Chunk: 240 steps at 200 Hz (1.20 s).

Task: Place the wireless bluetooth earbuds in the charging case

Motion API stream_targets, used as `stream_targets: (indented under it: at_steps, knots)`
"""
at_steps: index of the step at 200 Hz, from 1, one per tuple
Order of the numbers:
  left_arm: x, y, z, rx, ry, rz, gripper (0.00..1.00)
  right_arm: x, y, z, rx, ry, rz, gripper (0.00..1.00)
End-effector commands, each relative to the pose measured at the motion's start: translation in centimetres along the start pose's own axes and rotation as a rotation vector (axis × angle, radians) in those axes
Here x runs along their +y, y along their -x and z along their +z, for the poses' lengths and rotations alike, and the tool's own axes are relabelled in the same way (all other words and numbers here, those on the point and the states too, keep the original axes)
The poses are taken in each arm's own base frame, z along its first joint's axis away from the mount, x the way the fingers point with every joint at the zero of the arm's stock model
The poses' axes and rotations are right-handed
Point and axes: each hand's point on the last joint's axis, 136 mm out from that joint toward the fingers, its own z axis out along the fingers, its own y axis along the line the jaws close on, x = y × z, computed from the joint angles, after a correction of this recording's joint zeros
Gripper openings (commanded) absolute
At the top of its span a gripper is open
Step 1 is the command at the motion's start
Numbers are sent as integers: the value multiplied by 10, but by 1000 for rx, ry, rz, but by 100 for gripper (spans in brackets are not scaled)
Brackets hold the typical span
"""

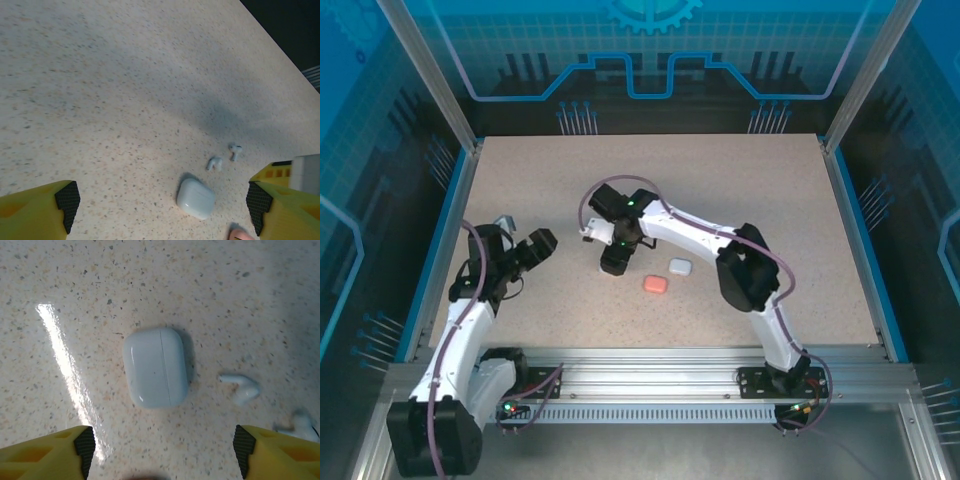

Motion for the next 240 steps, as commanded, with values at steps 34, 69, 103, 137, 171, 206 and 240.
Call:
stream_targets:
  at_steps: [34, 69, 103, 137, 171, 206, 240]
  knots:
    - [19, -10, 1, 34, 52, -30, 90, 19, 0, 39, 135, 51, -134, 76]
    - [19, -9, 1, 34, 53, -32, 90, 26, 2, 56, 161, 68, -165, 77]
    - [17, -7, 0, 31, 52, -27, 90, 24, -4, 70, 203, 63, -165, 76]
    - [17, -7, 0, 34, 52, -28, 90, 25, -16, 76, 245, 79, -152, 69]
    - [16, -6, 1, 37, 47, -28, 91, 27, -30, 78, 284, 111, -129, 64]
    - [13, -6, 2, 42, 34, -27, 90, 26, -39, 74, 287, 137, -92, 59]
    - [11, -6, 2, 48, 26, -28, 90, 20, -47, 69, 297, 133, -69, 57]
